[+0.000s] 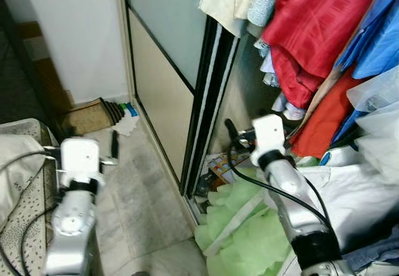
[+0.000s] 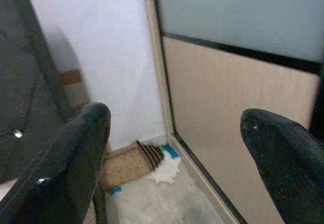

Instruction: Clean up the room

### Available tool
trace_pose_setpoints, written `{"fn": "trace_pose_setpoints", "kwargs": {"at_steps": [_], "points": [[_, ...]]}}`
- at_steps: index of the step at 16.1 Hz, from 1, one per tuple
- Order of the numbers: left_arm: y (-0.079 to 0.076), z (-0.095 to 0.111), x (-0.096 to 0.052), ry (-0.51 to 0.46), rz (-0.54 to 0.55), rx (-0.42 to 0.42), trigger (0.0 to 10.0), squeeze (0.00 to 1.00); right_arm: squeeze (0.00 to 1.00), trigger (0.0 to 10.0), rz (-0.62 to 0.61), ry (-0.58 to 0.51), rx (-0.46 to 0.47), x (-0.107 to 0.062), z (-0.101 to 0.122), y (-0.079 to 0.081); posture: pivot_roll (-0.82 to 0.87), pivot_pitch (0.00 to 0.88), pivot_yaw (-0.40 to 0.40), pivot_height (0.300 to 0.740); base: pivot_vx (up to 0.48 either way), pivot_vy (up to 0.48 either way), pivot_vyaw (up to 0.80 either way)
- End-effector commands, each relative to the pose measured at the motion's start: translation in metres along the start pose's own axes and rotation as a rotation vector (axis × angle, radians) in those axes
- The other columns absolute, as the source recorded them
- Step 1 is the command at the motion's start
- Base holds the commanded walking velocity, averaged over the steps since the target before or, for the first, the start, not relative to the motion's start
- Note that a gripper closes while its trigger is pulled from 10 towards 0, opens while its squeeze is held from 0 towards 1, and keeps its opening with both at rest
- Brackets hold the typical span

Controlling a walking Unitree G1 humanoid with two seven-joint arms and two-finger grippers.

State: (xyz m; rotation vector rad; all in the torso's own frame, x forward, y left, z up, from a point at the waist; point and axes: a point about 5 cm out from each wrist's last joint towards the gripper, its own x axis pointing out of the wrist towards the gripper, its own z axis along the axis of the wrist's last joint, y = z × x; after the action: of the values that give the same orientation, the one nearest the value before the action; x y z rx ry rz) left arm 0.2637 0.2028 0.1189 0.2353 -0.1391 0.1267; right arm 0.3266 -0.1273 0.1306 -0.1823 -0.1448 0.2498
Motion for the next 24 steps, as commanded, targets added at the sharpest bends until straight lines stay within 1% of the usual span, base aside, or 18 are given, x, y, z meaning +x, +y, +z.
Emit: {"fn": "trace_pose_setpoints", "kwargs": {"at_steps": [1, 3, 5, 7, 8, 10, 11, 12, 13, 14, 15, 16, 17, 18, 20, 21, 23, 24], "points": [[-0.008, -0.008, -0.005, 0.018, -0.030, 0.019, 10.0, 0.00, 0.00, 10.0, -0.030, -0.009, 0.003, -0.006, 0.002, -0.009, 0.10, 0.000, -0.106, 0.740, 0.000, 0.000, 0.00], [-0.007, -0.010, -0.008, 0.017, -0.029, 0.031, 10.0, 0.00, 0.00, 10.0, -0.038, -0.014, 0.007, -0.011, 0.000, -0.008, 0.10, 0.000, -0.096, 0.740, 0.000, 0.000, 0.00], [-0.009, -0.020, -0.011, 0.037, -0.065, 0.061, 10.0, 0.00, 0.00, 10.0, -0.048, -0.005, -0.060, -0.026, -0.015, -0.001, 0.07, 0.000, -0.061, 0.740, 0.000, 0.000, 0.00], [-0.016, -0.022, -0.004, 0.047, -0.084, 0.070, 10.0, 0.00, 0.00, 10.0, -0.099, 0.026, -0.042, -0.032, -0.022, -0.011, 0.04, 0.000, -0.016, 0.740, 0.000, 0.000, 0.00], [-0.026, -0.023, 0.000, 0.038, -0.136, 0.080, 10.0, 0.00, 0.00, 10.0, -0.132, 0.042, -0.050, -0.035, -0.027, -0.018, 0.02, 0.000, 0.002, 0.740, 0.000, 0.000, 0.00], [-0.037, -0.019, 0.003, 0.024, -0.185, 0.075, 10.0, 0.00, 0.00, 10.0, -0.164, 0.051, -0.048, -0.040, -0.027, -0.025, 0.01, 0.000, 0.017, 0.740, 0.000, 0.000, 0.00], [-0.043, -0.017, 0.003, 0.022, -0.223, 0.054, 10.0, 0.00, 0.00, 10.0, -0.167, 0.052, -0.050, -0.041, -0.027, -0.027, 0.01, 0.000, 0.021, 0.740, 0.000, 0.000, 0.00], [-0.049, -0.019, 0.000, 0.037, -0.262, 0.051, 10.0, 0.00, 0.00, 10.0, -0.172, 0.050, -0.057, -0.041, -0.026, -0.030, 0.00, 0.000, 0.058, 0.740, 0.000, 0.000, 0.00], [-0.051, -0.020, -0.002, 0.047, -0.278, 0.045, 10.0, 0.00, 0.00, 10.0, -0.187, 0.047, -0.066, -0.043, -0.025, -0.033, -0.01, 0.000, 0.070, 0.740, 0.000, 0.000, 0.00], [-0.054, -0.020, -0.004, 0.042, -0.281, 0.042, 10.0, 0.00, 0.00, 10.0, -0.224, 0.050, -0.067, -0.046, -0.025, -0.040, -0.02, 0.000, 0.081, 0.740, 0.000, 0.000, 0.00], [-0.059, -0.018, -0.005, 0.028, -0.297, 0.036, 10.0, 0.00, 0.00, 10.0, -0.288, 0.059, -0.066, -0.054, -0.025, -0.053, -0.06, 0.024, 0.088, 0.740, 0.000, 0.000, 0.00], [-0.062, -0.019, -0.006, 0.025, -0.306, 0.026, 10.0, 0.00, 0.00, 10.0, -0.316, 0.063, -0.071, -0.061, -0.024, -0.059, -0.07, 0.030, 0.082, 0.740, 0.000, 0.000, 0.00], [-0.062, -0.023, -0.009, 0.029, -0.306, 0.031, 10.0, 0.00, 0.00, 10.0, -0.316, 0.064, -0.066, -0.067, -0.024, -0.058, -0.06, 0.032, 0.066, 0.740, 0.000, 0.000, 0.00], [-0.054, -0.024, -0.013, 0.040, -0.286, 0.041, 10.0, 0.00, 0.00, 10.0, -0.286, 0.068, -0.027, -0.067, -0.018, -0.049, -0.02, 0.030, 0.052, 0.740, 0.000, 0.000, 0.00], [-0.040, -0.023, -0.018, 0.059, -0.246, 0.051, 10.0, 0.00, 0.00, 10.0, -0.176, 0.030, -0.017, -0.051, -0.009, -0.030, 0.02, 0.052, 0.068, 0.740, 0.000, 0.000, 0.00], [-0.033, -0.023, -0.019, 0.070, -0.254, 0.063, 10.0, 0.00, 0.00, 10.0, -0.144, 0.014, -0.010, -0.038, -0.005, -0.019, 0.02, 0.084, 0.097, 0.740, 0.000, 0.000, 0.00], [-0.034, -0.019, -0.018, 0.057, -0.287, 0.059, 10.0, 0.00, 0.00, 10.0, -0.196, -0.002, 0.006, -0.035, 0.000, -0.019, 0.01, 0.092, 0.106, 0.740, 0.000, 0.000, 0.00], [-0.035, -0.017, -0.016, 0.051, -0.289, 0.046, 10.0, 0.00, 0.00, 10.0, -0.212, -0.011, -0.006, -0.037, 0.003, -0.021, 0.00, 0.089, 0.099, 0.740, 0.000, 0.000, 0.00]]}}
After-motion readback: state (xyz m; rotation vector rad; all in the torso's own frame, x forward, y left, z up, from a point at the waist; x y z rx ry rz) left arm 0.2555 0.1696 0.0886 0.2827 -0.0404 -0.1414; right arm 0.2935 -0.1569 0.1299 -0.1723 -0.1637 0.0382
